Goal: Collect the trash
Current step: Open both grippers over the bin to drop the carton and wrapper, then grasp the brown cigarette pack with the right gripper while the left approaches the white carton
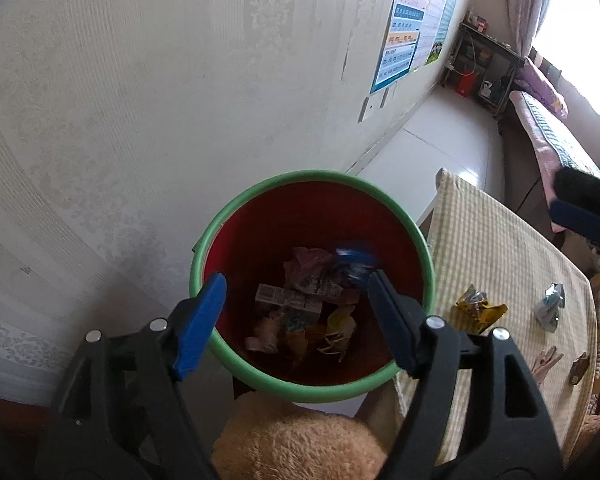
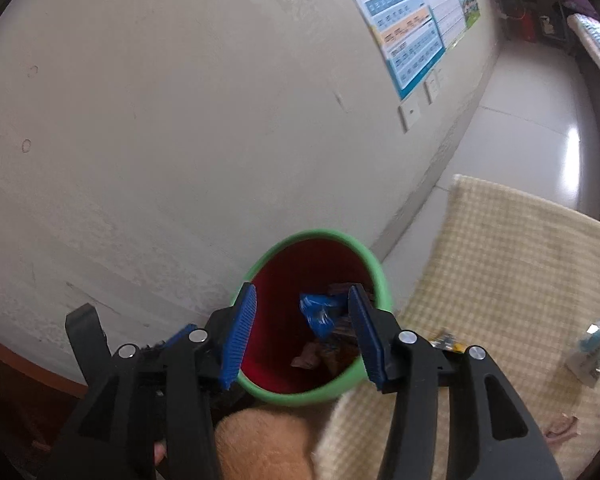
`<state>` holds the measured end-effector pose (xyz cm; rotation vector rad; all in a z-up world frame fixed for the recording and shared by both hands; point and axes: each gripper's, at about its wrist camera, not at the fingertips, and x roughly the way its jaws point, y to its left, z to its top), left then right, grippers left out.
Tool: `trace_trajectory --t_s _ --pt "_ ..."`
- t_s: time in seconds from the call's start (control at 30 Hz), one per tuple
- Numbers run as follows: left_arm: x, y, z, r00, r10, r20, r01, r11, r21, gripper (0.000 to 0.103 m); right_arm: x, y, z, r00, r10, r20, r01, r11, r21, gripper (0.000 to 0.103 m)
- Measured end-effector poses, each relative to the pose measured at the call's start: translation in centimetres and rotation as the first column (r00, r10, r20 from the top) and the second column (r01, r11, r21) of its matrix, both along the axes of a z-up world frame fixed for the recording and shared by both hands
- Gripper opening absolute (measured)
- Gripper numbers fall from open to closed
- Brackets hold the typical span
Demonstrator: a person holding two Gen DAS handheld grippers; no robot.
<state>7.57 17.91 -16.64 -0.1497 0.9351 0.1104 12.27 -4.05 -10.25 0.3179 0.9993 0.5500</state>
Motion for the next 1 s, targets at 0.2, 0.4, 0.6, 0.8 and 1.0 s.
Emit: trace_trajectory --t_s 0.2,0.4,0.6,0.8,1.0 --pt "-1.0 -1.6 0.8 0.999 -0.041 0.020 0.042 0.998 -0.036 0.071 -3.9 -5.6 0.6 0.999 -0.019 0.046 0.023 0.995 -0.098 0.052" --pt "-2.3 -6.7 0.2 0.987 -0.159 -0.011 0.158 0.986 -0.048 0.071 -8.5 -15.5 -1.1 0.985 -0.165 0.042 0.170 0.957 -0.234 0.053" --pt "-3.1 -12.6 0.3 0.956 -0.291 -0.029 0.290 0.956 -0.049 0.071 -12.1 -27.8 -4.9 0.867 -0.498 0.013 0.466 0.802 -0.374 0.054" --pt "-3.9 -18.6 0.0 0.908 -0.416 -0.055 0.413 0.909 -0.053 0.071 -13.6 -35.2 -10.1 0.732 -0.664 -0.155 0.575 0.723 -0.382 0.054" --pt "-5.1 -26.6 -0.8 0.802 -0.592 -0.083 0.592 0.805 -0.029 0.071 -12.6 -33.7 -12.4 0.779 -0.586 -0.223 0.470 0.781 -0.411 0.047"
